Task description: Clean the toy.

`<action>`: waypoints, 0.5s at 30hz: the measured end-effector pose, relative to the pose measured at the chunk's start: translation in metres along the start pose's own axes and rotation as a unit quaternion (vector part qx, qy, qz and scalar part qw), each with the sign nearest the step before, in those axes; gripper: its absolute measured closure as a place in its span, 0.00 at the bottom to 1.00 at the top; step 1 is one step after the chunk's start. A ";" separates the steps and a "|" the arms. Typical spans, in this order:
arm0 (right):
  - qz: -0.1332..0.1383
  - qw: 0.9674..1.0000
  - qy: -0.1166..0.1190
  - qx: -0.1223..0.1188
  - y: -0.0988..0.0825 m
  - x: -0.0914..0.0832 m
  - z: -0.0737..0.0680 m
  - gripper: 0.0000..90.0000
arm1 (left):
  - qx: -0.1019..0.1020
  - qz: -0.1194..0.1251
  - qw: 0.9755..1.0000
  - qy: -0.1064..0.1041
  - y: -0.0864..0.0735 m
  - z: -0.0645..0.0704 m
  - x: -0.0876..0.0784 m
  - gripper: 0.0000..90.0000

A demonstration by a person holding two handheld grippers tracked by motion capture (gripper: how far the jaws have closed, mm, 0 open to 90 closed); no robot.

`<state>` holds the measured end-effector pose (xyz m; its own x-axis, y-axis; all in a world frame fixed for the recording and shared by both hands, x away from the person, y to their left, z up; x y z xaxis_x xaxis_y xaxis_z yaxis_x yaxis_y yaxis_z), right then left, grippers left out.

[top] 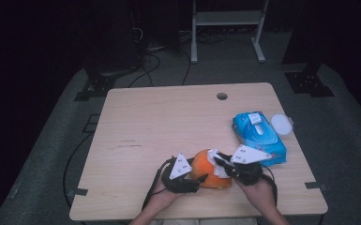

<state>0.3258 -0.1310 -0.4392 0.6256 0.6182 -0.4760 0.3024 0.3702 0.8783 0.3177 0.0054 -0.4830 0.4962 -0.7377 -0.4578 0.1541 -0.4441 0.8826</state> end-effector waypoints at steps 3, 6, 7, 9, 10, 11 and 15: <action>-0.010 0.999 0.001 0.035 -0.011 -0.001 0.014 0.89 | -0.018 0.003 1.000 -0.016 0.000 -0.004 -0.002 0.28; -0.005 0.999 0.025 0.024 -0.009 0.003 -0.001 0.89 | -0.036 0.038 0.998 -0.022 0.009 -0.005 -0.005 0.12; -0.001 0.998 0.051 0.021 -0.006 0.006 -0.013 0.89 | -0.034 0.038 0.998 -0.023 0.011 -0.004 -0.005 0.11; -0.003 0.998 0.068 0.003 -0.003 0.011 -0.030 0.89 | -0.019 0.024 0.999 -0.021 0.008 -0.001 -0.003 0.14; -0.006 0.998 0.062 -0.016 -0.002 0.014 -0.035 0.89 | -0.014 0.018 1.000 -0.017 0.005 -0.002 -0.004 0.18; -0.008 0.998 0.053 -0.030 -0.001 0.015 -0.035 0.89 | -0.019 0.018 0.999 -0.019 0.004 -0.003 -0.004 0.24; -0.006 0.999 0.032 0.018 -0.007 0.011 -0.009 0.89 | -0.024 0.006 1.000 -0.010 -0.001 -0.007 -0.005 0.31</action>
Point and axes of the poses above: each handheld gripper's, and its own axes: x roughly forward along the jaws, y roughly out of its top, z roughly to its right, the point moved 8 cm from there along x, roughly forward along the jaws, and after that the axes turned 4 degrees about x, right-handed, at the moved point
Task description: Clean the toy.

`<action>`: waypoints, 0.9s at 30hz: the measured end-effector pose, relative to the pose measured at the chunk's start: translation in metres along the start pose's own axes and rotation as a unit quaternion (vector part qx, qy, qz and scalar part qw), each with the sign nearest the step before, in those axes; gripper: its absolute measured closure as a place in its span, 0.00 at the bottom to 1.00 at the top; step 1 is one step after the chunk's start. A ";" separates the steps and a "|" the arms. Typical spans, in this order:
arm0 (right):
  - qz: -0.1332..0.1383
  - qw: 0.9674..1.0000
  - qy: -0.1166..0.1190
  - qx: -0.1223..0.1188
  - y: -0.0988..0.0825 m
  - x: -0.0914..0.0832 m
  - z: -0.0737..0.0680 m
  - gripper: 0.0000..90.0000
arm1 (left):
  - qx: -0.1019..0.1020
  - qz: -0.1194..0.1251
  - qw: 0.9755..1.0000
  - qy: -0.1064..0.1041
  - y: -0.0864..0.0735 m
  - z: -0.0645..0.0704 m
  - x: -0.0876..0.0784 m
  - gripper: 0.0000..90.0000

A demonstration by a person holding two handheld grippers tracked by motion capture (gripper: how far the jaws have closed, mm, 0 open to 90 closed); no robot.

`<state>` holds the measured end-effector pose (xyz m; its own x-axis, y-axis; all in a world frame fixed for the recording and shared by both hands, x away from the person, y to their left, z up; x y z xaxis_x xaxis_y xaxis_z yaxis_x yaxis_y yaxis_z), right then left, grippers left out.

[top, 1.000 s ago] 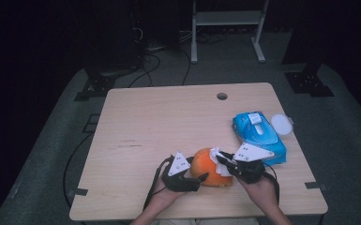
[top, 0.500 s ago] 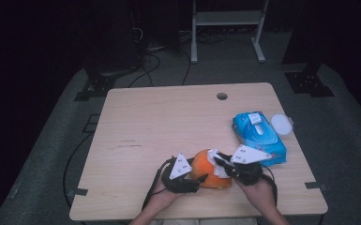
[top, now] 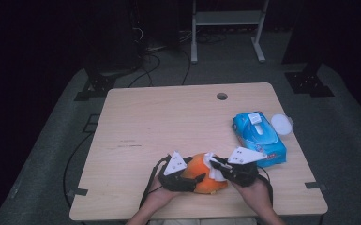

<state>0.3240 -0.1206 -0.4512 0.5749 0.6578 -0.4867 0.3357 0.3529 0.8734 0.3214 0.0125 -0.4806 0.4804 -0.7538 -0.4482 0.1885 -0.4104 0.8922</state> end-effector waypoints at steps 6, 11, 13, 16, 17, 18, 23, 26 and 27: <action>-0.007 0.998 0.012 0.059 -0.018 -0.006 0.019 0.89 | -0.012 -0.002 1.000 0.001 -0.004 -0.008 -0.002 0.33; 0.014 0.998 0.048 0.026 -0.007 -0.005 -0.006 0.88 | -0.020 -0.009 1.000 0.000 -0.007 -0.016 -0.005 0.35; 0.014 0.998 0.047 0.025 -0.007 -0.005 -0.006 0.88 | -0.024 -0.007 1.000 -0.002 -0.008 -0.016 -0.005 0.36; 0.002 0.998 0.034 0.045 -0.014 -0.003 0.009 0.88 | -0.020 -0.009 1.000 0.001 -0.007 -0.015 -0.003 0.36; -0.003 0.998 0.032 0.050 -0.017 -0.002 0.013 0.88 | -0.021 -0.008 1.000 0.002 -0.007 -0.015 -0.002 0.36; -0.007 0.998 0.027 0.054 -0.020 -0.001 0.018 0.88 | -0.023 -0.007 1.000 0.001 -0.007 -0.015 -0.002 0.36; -0.012 0.996 0.038 0.082 -0.028 0.000 0.026 0.88 | -0.033 -0.001 0.999 -0.003 -0.007 -0.017 -0.003 0.35; -0.002 0.997 0.042 0.068 -0.021 0.000 0.015 0.88 | -0.050 0.015 0.998 -0.020 -0.002 -0.019 -0.004 0.22; 0.000 0.997 0.042 0.064 -0.019 -0.001 0.012 0.88 | -0.056 0.019 0.998 -0.024 -0.001 -0.020 -0.005 0.18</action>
Point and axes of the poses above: each handheld gripper's, and its own axes: x roughly forward along the jaws, y roughly out of its top, z roughly to its right, the point moved 8 cm from there along x, roughly forward along the jaws, and after that the axes turned 4 degrees about x, right-handed, at the moved point
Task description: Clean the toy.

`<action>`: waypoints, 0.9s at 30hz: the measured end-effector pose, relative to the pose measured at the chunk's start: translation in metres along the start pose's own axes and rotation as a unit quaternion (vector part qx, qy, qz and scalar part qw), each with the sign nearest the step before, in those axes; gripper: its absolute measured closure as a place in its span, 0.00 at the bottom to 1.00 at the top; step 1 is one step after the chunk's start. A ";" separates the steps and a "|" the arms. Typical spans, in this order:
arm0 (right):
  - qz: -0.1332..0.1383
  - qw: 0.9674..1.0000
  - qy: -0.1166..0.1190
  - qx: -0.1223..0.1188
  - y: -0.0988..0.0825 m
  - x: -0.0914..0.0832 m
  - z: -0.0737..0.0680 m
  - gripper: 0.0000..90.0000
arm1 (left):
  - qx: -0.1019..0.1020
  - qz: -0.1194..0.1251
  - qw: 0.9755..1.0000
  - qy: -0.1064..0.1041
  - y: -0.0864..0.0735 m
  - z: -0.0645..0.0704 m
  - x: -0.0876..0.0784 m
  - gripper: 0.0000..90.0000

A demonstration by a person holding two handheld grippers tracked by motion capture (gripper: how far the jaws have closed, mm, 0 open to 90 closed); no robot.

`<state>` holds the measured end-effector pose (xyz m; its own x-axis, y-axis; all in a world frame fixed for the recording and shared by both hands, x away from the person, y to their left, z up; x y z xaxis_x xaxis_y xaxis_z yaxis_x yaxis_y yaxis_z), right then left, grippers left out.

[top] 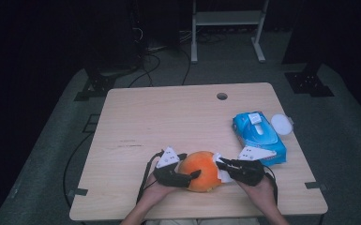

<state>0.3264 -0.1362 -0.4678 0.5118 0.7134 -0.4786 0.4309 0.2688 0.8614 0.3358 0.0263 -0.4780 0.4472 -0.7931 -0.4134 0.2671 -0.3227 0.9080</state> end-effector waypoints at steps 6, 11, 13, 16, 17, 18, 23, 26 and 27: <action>0.028 0.999 0.035 0.009 0.009 -0.004 -0.013 0.88 | 0.027 -0.015 1.000 0.000 -0.002 0.005 0.003 0.27; 0.021 0.999 0.022 0.021 0.005 -0.002 -0.005 0.88 | 0.023 -0.023 0.999 0.006 -0.004 0.004 0.002 0.34; 0.012 0.999 0.007 0.032 0.000 -0.001 0.004 0.88 | 0.018 -0.023 1.000 0.005 -0.004 0.003 0.001 0.35; -0.002 0.999 -0.004 0.044 -0.005 -0.001 0.011 0.88 | 0.016 -0.023 1.000 0.004 -0.004 0.002 0.001 0.35; -0.005 0.999 -0.007 0.040 -0.006 -0.001 0.011 0.88 | 0.017 -0.024 1.000 0.004 -0.004 0.002 0.001 0.35; -0.007 0.999 -0.010 0.035 -0.005 -0.001 0.010 0.88 | 0.017 -0.024 1.000 0.005 -0.004 0.001 0.001 0.35; 0.018 1.000 0.008 -0.004 0.008 -0.005 -0.015 0.88 | 0.009 -0.023 1.000 0.007 -0.005 -0.001 0.000 0.35; 0.011 1.000 0.002 -0.011 0.007 -0.002 -0.015 0.88 | 0.011 -0.022 1.000 0.006 -0.004 0.000 0.000 0.36; 0.009 1.000 0.002 0.001 0.005 -0.002 -0.010 0.88 | 0.012 -0.021 1.000 0.006 -0.004 0.000 0.001 0.36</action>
Point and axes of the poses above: each handheld gripper's, and its own axes: x roughly forward along the jaws, y roughly out of its top, z roughly to its right, the point moved 8 cm from there along x, roughly forward along the jaws, and after that the axes turned 4 degrees about x, right-handed, at the moved point
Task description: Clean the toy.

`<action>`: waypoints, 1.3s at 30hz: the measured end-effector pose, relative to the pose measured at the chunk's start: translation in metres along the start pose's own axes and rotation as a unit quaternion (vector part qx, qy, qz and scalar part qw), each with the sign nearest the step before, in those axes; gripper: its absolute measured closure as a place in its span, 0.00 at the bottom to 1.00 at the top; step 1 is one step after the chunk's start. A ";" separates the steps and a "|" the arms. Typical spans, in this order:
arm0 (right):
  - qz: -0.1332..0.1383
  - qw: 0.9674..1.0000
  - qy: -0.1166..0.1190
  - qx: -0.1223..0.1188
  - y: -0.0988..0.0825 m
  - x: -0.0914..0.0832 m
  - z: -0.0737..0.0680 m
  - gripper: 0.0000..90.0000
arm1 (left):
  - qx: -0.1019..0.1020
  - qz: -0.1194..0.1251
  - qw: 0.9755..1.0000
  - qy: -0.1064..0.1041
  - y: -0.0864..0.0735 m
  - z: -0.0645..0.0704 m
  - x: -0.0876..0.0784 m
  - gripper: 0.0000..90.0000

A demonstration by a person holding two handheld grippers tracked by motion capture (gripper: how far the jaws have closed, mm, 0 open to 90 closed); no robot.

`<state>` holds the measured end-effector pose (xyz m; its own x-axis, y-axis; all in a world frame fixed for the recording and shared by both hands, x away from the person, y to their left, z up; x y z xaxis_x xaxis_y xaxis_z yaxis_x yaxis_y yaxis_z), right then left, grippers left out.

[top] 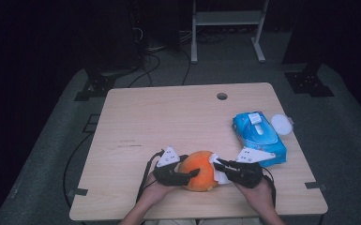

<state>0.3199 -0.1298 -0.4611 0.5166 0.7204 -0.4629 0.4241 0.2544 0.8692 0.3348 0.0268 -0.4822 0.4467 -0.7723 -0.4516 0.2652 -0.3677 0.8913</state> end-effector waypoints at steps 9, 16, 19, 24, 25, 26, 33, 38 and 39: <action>0.012 1.000 0.009 0.009 0.005 0.000 -0.001 0.88 | 0.011 0.003 1.000 0.003 0.000 0.004 0.003 0.36; -0.004 1.000 -0.016 0.021 -0.005 0.001 0.015 0.88 | 0.029 0.003 1.000 0.005 0.001 0.010 0.004 0.36; -0.009 0.999 -0.015 0.028 -0.009 0.002 0.018 0.88 | 0.031 0.005 1.000 -0.001 0.002 0.012 0.004 0.31; -0.008 1.000 -0.010 0.016 -0.009 0.003 0.014 0.88 | 0.001 0.008 1.000 -0.006 0.004 0.004 0.005 0.10; -0.008 1.000 -0.009 0.015 -0.008 0.002 0.014 0.88 | -0.006 0.004 1.000 -0.008 0.003 0.003 0.006 0.07; -0.008 1.000 -0.008 0.015 -0.008 0.002 0.013 0.88 | -0.019 -0.003 1.000 -0.019 0.001 0.003 0.008 0.07; 0.011 1.000 0.022 -0.007 0.004 -0.004 -0.011 0.88 | 0.037 -0.022 0.999 -0.018 -0.001 0.017 0.008 0.26; 0.003 1.000 0.012 0.008 -0.002 -0.002 0.001 0.88 | 0.073 -0.018 0.997 -0.014 0.001 0.025 0.008 0.31; 0.002 1.000 0.007 0.013 -0.003 -0.003 0.005 0.88 | 0.075 -0.017 0.997 -0.016 0.001 0.025 0.008 0.30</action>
<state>0.3212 -0.1359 -0.4636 0.5076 0.7312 -0.4557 0.4404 0.2344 0.8667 0.3173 0.0075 -0.4833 0.4110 -0.7740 -0.4816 0.1468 -0.4652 0.8729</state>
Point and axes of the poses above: each handheld gripper's, and its own axes: x roughly forward along the jaws, y roughly out of its top, z roughly to its right, the point moved 8 cm from there along x, roughly forward along the jaws, and after that the axes turned 4 degrees about x, right-handed, at the moved point
